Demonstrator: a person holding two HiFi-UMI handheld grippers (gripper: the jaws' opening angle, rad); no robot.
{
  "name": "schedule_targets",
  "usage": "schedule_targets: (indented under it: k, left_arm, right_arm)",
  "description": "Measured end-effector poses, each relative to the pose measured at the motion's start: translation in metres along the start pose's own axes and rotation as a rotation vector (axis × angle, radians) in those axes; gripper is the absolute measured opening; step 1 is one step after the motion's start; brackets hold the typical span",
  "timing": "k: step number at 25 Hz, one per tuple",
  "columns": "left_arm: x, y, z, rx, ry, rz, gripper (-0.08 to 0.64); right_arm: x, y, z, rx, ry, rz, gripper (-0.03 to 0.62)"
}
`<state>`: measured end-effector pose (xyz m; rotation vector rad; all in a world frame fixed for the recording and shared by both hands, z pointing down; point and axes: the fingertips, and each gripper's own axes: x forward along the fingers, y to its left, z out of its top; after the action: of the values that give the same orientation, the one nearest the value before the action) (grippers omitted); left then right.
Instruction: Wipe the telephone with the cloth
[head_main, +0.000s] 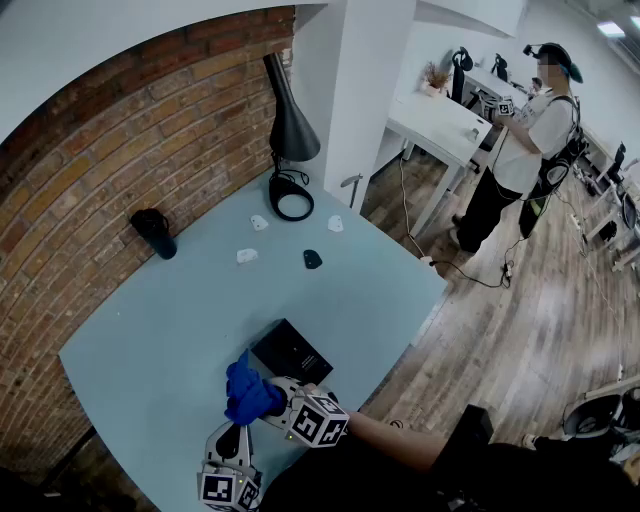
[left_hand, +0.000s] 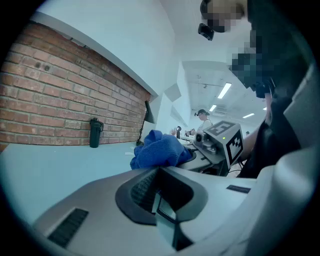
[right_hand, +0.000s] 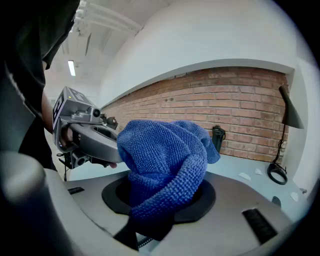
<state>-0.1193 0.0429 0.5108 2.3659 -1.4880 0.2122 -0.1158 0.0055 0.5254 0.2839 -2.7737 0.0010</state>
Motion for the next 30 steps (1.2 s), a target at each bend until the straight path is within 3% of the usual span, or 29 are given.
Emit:
schedule_targets:
  k: [8, 15, 19, 30]
  left_arm:
    - [0.001, -0.001, 0.0, -0.004, 0.003, 0.002, 0.0]
    - [0.0, -0.002, -0.001, 0.001, 0.01, 0.002, 0.0]
    - [0.0, -0.002, -0.001, 0.0, 0.007, 0.005, 0.0]
    - [-0.002, 0.002, -0.005, -0.006, 0.018, 0.012, 0.0]
  right_arm:
    - [-0.001, -0.005, -0.001, 0.053, -0.009, -0.012, 0.198]
    - [-0.002, -0.062, -0.013, 0.08, 0.037, -0.206, 0.202]
    - [0.005, -0.093, -0.027, 0.094, 0.094, -0.264, 0.204]
    - [0.029, -0.112, -0.058, 0.101, 0.2, -0.3, 0.204]
